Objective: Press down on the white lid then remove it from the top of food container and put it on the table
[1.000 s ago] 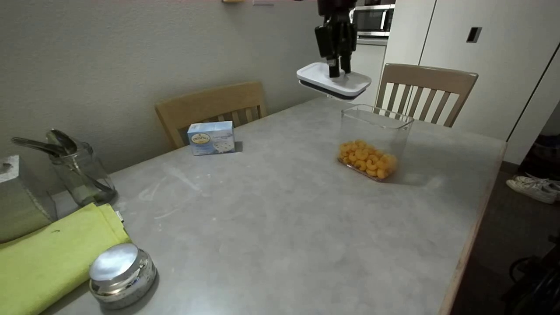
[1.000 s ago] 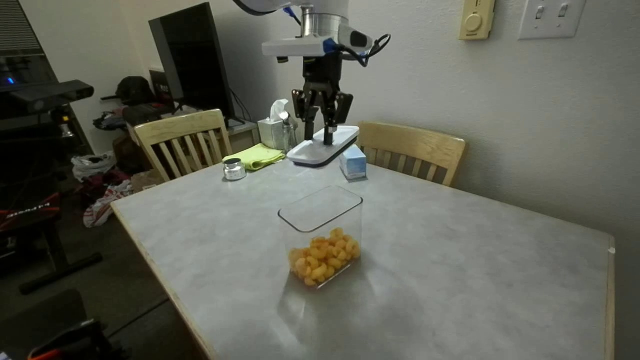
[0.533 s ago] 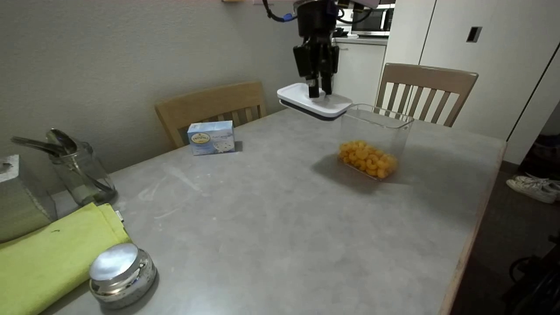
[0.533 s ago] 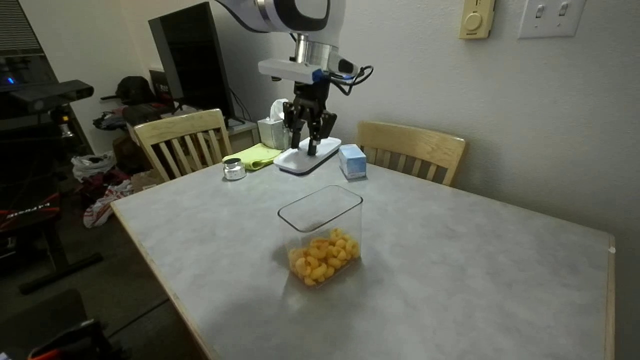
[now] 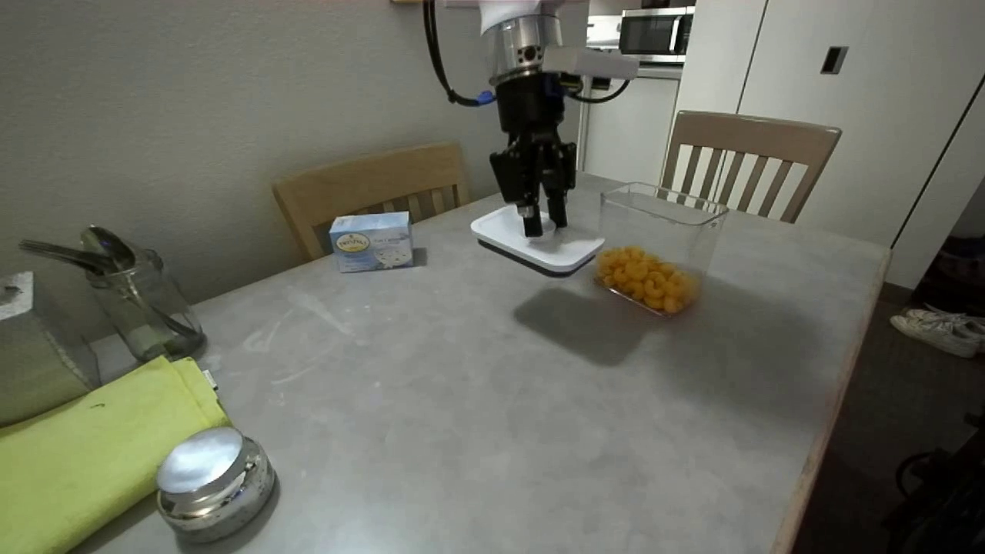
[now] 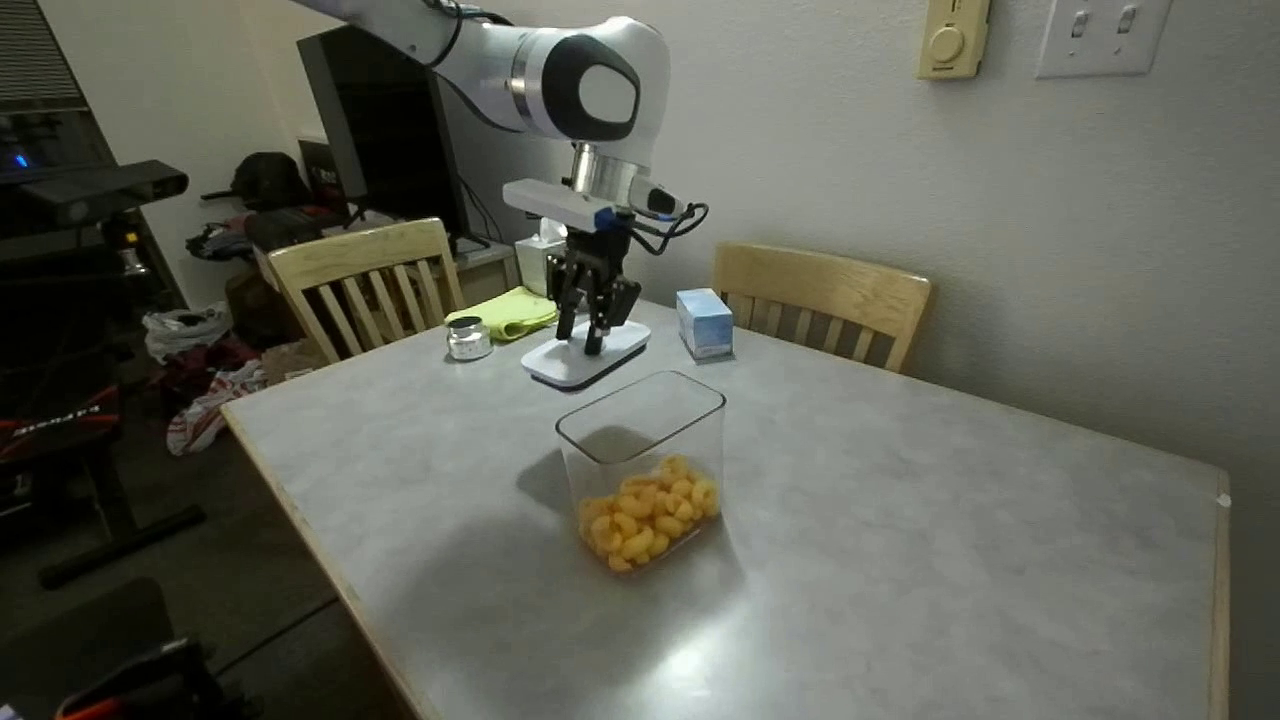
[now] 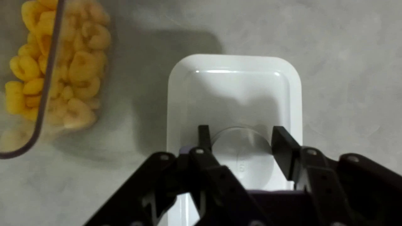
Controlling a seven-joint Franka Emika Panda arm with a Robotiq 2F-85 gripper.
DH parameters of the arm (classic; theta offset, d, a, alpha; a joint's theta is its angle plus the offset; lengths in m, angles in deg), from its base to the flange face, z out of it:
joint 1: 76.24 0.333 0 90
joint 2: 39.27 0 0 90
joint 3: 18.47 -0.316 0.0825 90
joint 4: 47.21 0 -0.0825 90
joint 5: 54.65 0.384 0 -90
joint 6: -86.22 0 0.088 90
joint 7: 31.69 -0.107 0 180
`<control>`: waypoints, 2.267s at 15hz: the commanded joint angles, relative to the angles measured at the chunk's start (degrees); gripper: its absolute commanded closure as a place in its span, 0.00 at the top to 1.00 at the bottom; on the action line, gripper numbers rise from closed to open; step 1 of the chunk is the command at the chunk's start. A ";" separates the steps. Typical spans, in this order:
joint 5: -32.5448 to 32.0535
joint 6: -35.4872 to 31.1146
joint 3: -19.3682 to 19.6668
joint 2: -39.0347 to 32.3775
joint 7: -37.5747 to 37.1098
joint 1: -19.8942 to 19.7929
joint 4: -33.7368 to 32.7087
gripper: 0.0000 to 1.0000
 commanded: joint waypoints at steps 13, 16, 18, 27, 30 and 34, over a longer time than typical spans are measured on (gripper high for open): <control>3.08 -13.24 0.17 0.54 -11.11 1.69 14.57 0.27; 4.20 -16.60 -0.02 0.97 -10.81 1.58 18.15 0.27; 4.43 -18.19 -0.01 1.44 -10.53 1.59 19.89 0.27; 3.78 -19.69 0.05 9.60 -9.56 1.77 26.83 1.00; 3.43 -19.30 0.01 12.99 -9.37 2.01 28.26 1.00; 3.74 -18.94 -0.32 16.71 -8.70 1.99 29.83 1.00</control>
